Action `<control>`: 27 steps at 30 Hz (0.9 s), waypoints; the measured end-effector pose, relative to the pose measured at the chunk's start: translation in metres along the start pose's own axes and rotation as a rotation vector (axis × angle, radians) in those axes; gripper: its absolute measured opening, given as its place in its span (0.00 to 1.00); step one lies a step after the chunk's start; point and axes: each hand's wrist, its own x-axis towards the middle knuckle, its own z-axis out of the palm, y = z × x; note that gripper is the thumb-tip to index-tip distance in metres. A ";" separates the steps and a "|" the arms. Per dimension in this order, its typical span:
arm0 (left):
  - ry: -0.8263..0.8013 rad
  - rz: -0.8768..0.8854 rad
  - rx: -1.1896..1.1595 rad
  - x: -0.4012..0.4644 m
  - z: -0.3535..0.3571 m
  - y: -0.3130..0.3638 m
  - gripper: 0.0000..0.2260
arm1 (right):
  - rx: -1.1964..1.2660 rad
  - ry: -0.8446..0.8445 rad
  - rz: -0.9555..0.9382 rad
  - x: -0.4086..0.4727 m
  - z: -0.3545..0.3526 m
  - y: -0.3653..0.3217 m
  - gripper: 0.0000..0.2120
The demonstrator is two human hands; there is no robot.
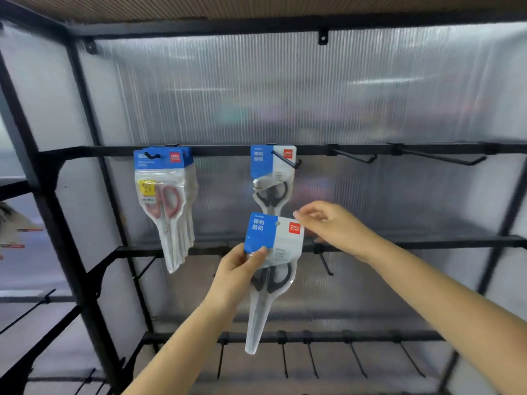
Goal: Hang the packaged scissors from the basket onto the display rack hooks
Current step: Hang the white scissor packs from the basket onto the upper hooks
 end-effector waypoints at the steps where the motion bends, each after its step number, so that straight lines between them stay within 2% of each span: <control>1: -0.018 0.002 0.006 0.000 0.007 -0.001 0.08 | -0.024 -0.013 0.008 -0.006 -0.003 0.000 0.12; 4: -0.085 -0.001 0.020 0.000 0.024 -0.002 0.10 | -0.053 0.029 -0.010 -0.021 -0.013 -0.002 0.02; 9: -0.205 0.007 -0.022 0.000 0.032 -0.006 0.17 | -0.076 0.115 -0.132 -0.036 -0.023 -0.012 0.09; 13: -0.225 0.051 -0.070 -0.002 0.029 -0.008 0.08 | -0.185 0.162 -0.292 -0.042 -0.028 -0.030 0.10; 17: -0.193 0.125 -0.120 -0.003 0.025 0.004 0.09 | -0.175 0.236 -0.381 -0.038 -0.038 -0.051 0.10; 21: -0.196 0.228 -0.154 -0.005 0.025 0.027 0.01 | -0.072 0.282 -0.412 -0.031 -0.045 -0.066 0.10; 27: -0.164 0.282 -0.185 -0.004 0.025 0.043 0.01 | 0.009 0.379 -0.365 -0.015 -0.043 -0.075 0.11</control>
